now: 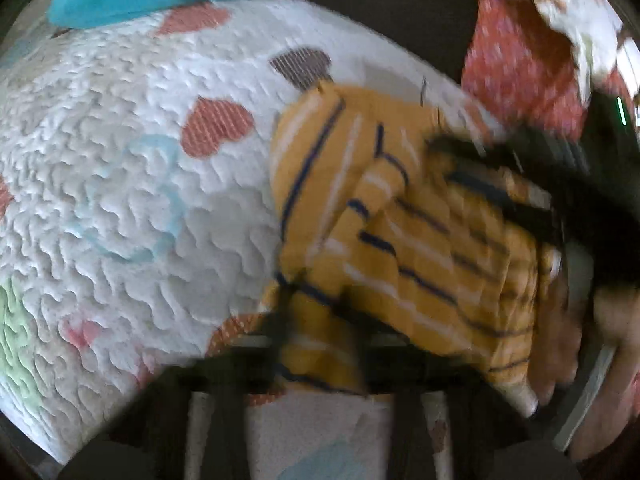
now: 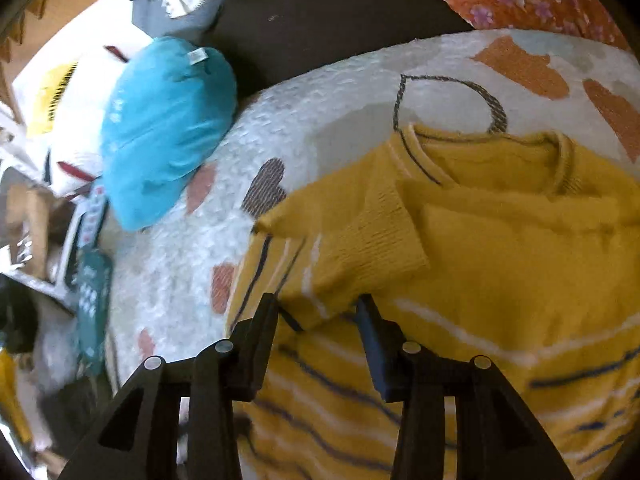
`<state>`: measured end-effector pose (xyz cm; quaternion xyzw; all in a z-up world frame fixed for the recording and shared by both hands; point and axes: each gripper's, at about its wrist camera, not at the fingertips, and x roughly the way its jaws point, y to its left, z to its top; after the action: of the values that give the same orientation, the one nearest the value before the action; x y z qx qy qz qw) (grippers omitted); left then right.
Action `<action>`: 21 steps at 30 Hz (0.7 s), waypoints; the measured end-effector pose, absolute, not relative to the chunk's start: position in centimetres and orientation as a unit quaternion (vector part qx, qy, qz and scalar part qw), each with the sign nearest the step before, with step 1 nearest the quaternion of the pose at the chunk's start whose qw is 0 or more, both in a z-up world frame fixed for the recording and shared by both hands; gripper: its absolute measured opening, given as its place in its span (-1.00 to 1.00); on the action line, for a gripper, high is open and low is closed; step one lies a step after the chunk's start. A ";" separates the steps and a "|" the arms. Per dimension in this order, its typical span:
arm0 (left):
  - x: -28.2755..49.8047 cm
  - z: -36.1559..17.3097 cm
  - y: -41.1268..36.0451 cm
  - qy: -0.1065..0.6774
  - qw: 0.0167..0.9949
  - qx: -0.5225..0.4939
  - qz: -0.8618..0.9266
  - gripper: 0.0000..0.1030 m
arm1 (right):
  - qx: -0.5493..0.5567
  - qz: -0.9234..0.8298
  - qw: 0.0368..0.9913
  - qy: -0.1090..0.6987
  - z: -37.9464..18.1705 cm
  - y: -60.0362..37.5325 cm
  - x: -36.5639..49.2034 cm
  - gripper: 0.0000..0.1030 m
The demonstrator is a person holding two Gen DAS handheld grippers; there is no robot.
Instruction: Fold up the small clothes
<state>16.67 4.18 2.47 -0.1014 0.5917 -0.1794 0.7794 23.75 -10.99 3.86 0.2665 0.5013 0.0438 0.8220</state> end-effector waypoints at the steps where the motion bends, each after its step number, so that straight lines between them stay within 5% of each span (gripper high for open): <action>1: 16.6 2.3 4.3 0.596 0.776 -0.105 -0.181 -0.89 | 0.255 0.035 0.824 0.504 3.8 -10.6 24.6 -0.59; 3: 16.6 2.4 4.8 0.598 0.774 -0.108 -0.179 -0.89 | 0.224 0.033 0.832 0.506 4.3 -9.3 26.4 -0.83; 13: 17.0 1.8 7.9 0.620 0.752 -0.147 -0.171 -0.86 | 0.134 0.025 0.822 0.553 1.6 -3.6 33.3 -0.82; 21: 17.0 3.5 10.6 0.590 0.778 -0.164 -0.139 -0.84 | 0.202 0.008 0.860 0.468 7.3 -9.4 27.8 -0.75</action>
<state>17.01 10.61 3.47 -0.1645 0.5902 -0.1388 0.7780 27.82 -9.42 7.26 0.2025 0.4684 0.0079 0.8599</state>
